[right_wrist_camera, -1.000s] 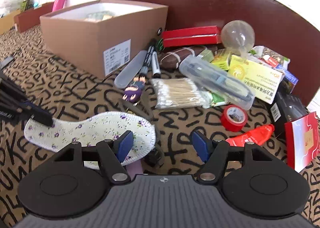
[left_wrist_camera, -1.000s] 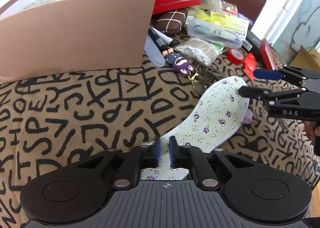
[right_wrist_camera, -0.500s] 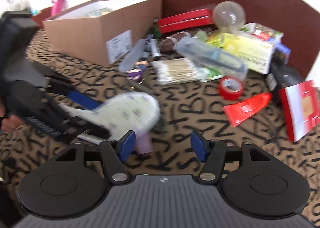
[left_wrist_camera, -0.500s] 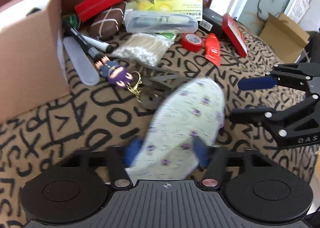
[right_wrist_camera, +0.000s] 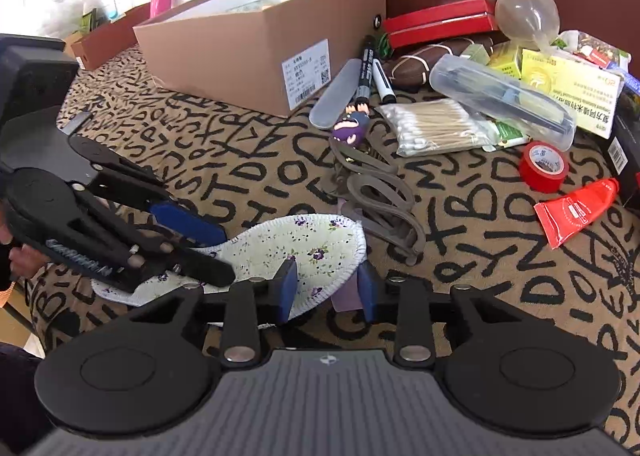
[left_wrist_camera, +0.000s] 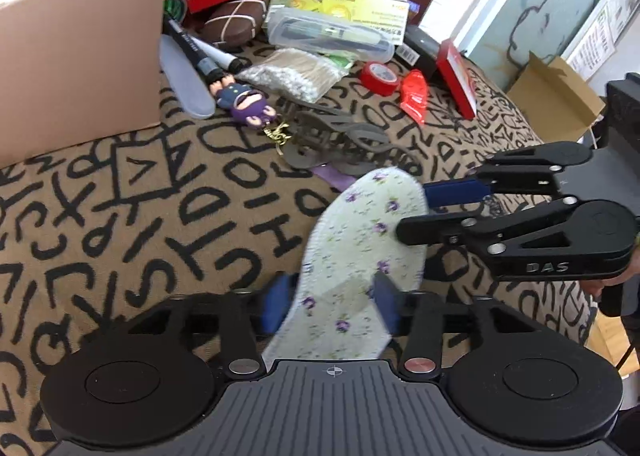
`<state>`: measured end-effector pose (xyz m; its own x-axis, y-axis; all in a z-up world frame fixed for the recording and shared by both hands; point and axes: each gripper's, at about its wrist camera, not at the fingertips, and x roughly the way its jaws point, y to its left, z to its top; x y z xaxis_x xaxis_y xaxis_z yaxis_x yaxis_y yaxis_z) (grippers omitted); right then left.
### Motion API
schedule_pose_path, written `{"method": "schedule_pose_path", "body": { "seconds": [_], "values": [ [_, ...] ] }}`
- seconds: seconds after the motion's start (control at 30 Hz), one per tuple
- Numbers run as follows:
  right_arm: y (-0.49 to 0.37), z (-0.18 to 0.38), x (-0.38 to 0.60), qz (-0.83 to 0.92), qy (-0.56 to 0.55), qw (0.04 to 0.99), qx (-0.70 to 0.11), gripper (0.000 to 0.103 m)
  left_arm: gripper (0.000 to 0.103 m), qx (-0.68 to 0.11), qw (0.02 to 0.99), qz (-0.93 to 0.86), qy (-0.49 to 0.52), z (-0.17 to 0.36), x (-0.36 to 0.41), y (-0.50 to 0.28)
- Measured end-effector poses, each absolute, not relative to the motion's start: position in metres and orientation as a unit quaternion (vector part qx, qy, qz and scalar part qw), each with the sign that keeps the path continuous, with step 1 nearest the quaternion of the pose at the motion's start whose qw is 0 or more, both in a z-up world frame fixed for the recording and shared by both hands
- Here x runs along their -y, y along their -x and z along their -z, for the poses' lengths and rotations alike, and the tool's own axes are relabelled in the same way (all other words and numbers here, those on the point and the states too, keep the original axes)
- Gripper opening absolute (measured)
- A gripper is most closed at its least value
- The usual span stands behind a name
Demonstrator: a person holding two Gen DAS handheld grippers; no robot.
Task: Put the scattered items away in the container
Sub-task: 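Carry the insole into the cardboard box and open the left tool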
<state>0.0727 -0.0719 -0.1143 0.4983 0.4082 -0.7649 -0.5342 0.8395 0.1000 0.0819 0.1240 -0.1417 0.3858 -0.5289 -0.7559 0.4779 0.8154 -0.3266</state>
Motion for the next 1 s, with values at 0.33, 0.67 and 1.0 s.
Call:
{"method": "schedule_pose_path", "body": {
  "seconds": [0.33,0.67,1.0],
  "values": [
    [-0.077,0.105,0.064,-0.293,0.04,0.864,-0.407,0.031,0.087,-0.454,0.842,0.285,-0.062,0.141,-0.121,-0.039],
    [-0.074,0.102,0.048,-0.317,0.036,0.853,-0.414,0.028,0.062,-0.429,0.86,0.257,-0.103,0.142,-0.119,-0.027],
    [-0.067,0.081,0.025,-0.331,0.062,0.863,-0.377,0.015,0.058,-0.394,0.889,0.228,-0.055,0.125,-0.135,-0.02]
  ]
}}
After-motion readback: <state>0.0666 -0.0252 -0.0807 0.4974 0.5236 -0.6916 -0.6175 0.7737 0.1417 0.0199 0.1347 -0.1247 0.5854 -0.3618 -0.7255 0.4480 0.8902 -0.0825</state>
